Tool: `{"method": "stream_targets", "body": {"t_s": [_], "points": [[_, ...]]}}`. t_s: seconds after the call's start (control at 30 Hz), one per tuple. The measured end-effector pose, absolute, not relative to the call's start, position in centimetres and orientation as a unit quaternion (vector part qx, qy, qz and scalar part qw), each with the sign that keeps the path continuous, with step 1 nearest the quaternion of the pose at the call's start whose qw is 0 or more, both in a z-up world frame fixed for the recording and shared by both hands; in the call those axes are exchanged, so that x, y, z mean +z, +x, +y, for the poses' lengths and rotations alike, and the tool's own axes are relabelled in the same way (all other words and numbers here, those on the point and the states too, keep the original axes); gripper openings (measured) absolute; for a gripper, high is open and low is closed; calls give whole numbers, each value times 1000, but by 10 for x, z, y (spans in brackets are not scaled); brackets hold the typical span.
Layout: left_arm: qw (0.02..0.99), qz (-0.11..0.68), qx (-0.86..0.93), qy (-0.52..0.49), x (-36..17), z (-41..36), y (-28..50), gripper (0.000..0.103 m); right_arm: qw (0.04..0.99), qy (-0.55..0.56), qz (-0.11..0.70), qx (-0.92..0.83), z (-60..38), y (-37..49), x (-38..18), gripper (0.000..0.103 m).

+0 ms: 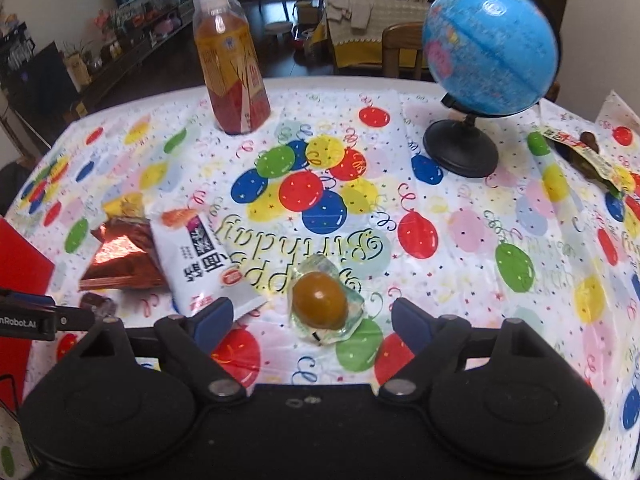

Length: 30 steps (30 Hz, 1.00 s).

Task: Organize snacks
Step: 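Move both tools back toward the clear-wrapped egg and brown chocolate square, then grasp the clear-wrapped egg with the right tool while the left grasps the chocolate square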

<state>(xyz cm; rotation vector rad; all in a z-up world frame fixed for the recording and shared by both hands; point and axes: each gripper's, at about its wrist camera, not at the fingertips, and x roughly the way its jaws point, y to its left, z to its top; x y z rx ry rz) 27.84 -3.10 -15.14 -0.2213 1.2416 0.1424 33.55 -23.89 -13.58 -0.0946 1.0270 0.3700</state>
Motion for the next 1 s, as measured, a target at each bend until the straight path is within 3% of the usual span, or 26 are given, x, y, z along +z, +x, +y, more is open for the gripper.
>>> {"method": "stream_targets", "body": {"t_s": [0.43, 0.67, 0.8, 1.0], "points": [[796, 591, 58, -112, -175, -29, 292, 64, 837, -55, 516, 172, -232, 364, -175, 70], [796, 591, 58, -121, -179, -26, 291, 48, 835, -66, 516, 177, -227, 363, -182, 54], [797, 589, 61, -121, -178, -24, 292, 29, 837, -63, 513, 181, -228, 362, -180, 49], [795, 590, 61, -123, -177, -21, 287, 29, 834, -47, 518, 184, -230, 353, -176, 43]]}}
